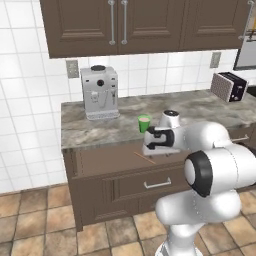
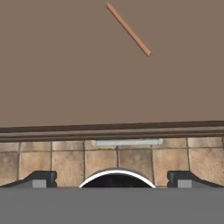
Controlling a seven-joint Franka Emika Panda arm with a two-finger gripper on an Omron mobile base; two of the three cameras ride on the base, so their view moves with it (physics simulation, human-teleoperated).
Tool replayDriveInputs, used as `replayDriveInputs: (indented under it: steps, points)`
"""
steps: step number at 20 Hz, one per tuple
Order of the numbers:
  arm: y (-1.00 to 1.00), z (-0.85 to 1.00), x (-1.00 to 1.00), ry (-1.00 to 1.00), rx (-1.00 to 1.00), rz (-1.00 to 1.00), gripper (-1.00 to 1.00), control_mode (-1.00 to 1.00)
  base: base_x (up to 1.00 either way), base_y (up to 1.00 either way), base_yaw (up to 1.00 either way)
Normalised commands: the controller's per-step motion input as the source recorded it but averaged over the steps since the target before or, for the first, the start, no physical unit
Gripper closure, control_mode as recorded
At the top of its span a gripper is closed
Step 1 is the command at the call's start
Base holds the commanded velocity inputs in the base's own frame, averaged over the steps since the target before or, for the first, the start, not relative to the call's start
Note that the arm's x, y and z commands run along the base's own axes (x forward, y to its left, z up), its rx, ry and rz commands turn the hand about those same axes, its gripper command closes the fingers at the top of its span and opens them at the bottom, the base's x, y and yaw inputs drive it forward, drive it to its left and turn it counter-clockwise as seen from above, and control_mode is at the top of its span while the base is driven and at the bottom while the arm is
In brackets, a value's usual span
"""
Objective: Pick up the straw from the right drawer and put it inside the smoothie cup.
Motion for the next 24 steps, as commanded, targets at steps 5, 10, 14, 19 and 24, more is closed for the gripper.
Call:
replayDriveInputs:
  steps: [5, 10, 14, 19, 24]
  points:
    - [0.00, -0.39, 0.30, 0.01, 0.00, 0.00, -1.00, -1.00, 0.00, 0.00, 0.00]
    - [0.00, -0.36, 0.40, 0.03, 0.00, 0.00, -1.00, -1.00, 0.00, 0.00, 0.00]
    - [0.00, -0.23, 0.45, 0.03, 0.00, 0.00, -1.00, -1.00, 0.00, 0.00, 0.00]
    - [0.00, -0.16, 0.40, 0.04, 0.00, 0.00, -1.00, -1.00, 0.00, 0.00, 0.00]
    - [0.00, -0.22, 0.26, 0.05, 0.00, 0.00, -1.00, -1.00, 0.00, 0.00, 0.00]
